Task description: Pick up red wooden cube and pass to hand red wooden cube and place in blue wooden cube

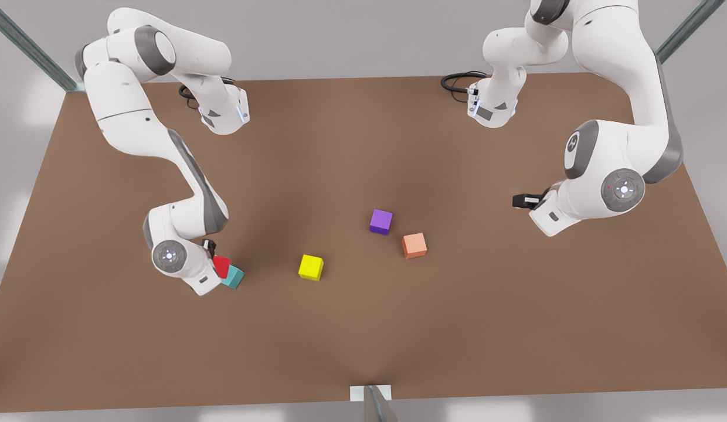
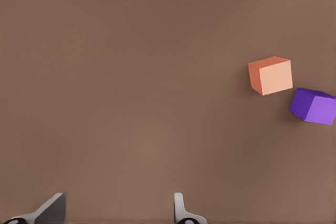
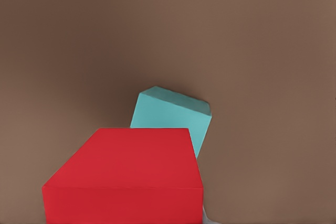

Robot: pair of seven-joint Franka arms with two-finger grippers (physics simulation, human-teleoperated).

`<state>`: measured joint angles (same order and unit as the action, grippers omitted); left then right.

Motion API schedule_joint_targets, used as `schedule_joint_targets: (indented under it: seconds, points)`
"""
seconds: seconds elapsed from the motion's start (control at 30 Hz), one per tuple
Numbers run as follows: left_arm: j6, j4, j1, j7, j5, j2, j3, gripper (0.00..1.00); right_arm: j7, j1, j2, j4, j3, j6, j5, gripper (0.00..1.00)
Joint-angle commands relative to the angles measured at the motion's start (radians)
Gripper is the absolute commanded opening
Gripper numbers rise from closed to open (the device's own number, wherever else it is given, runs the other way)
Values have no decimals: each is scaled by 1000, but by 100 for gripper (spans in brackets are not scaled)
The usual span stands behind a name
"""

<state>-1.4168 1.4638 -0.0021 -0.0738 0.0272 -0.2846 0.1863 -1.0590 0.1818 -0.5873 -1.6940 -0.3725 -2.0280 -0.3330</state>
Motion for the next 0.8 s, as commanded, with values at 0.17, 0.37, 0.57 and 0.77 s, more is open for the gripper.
schedule_joint_targets:
  seconds: [0.17,0.37,0.57,0.77]
  points:
    - [-33,0,2,-116,-4,-1,-1,100,499,-2,-19,-9,0,-80,-6,67]
    - [-33,3,1,-118,-4,-1,-1,100,501,-2,-14,-24,0,-83,-6,91]
    - [-30,3,1,-120,-6,-1,-1,100,499,-2,-17,-15,-2,-83,-6,100]
    - [-28,7,1,-118,-6,-1,-1,100,490,4,32,-12,-11,-29,6,100]
